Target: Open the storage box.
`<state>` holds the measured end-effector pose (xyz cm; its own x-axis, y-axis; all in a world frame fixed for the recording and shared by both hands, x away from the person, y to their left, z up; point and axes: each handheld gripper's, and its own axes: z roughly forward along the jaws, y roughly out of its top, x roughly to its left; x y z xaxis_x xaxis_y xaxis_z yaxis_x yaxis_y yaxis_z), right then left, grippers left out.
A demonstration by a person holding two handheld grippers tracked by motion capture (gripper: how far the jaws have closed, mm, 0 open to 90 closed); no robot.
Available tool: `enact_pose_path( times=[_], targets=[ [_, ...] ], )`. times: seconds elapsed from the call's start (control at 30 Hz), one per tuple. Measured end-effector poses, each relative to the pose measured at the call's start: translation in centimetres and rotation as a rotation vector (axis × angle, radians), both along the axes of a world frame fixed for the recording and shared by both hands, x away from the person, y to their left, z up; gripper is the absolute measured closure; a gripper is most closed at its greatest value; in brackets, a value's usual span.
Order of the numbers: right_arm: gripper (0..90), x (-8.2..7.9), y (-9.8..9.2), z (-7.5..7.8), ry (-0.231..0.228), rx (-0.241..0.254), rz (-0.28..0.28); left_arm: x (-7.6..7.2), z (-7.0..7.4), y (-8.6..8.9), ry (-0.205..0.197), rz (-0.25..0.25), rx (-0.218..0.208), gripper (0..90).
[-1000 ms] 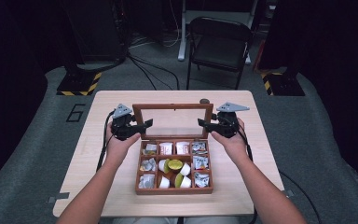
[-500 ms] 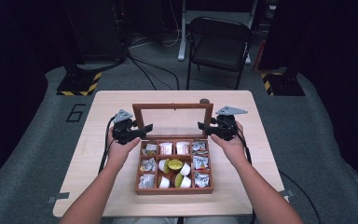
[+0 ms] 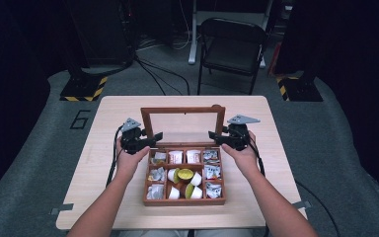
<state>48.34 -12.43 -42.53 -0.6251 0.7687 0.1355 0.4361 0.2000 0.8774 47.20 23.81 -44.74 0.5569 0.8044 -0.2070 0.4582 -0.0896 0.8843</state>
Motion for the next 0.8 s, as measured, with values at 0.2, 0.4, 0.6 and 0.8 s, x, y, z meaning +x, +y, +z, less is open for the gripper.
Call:
enact_pose_path(
  times=[0.2,0.4,0.6,0.8],
  targets=[
    [46.6,-0.1,-0.1,-0.7,0.009,0.006,-0.013,0.1,-0.5,-0.1,0.015,-0.008,0.007,39.8],
    [47.4,0.2,-0.1,-1.8,0.049,-0.008,-0.014,0.2,-1.1,-0.1,0.022,-0.003,-0.005,39.3],
    [49.3,0.2,0.0,-2.0,0.041,-0.037,-0.015,0.1,-2.2,0.0,0.051,0.002,-0.017,39.6],
    [51.5,0.5,-0.2,-2.3,0.086,-0.02,-0.011,0.2,-2.3,-0.1,0.049,0.001,-0.011,40.4]
  ],
)
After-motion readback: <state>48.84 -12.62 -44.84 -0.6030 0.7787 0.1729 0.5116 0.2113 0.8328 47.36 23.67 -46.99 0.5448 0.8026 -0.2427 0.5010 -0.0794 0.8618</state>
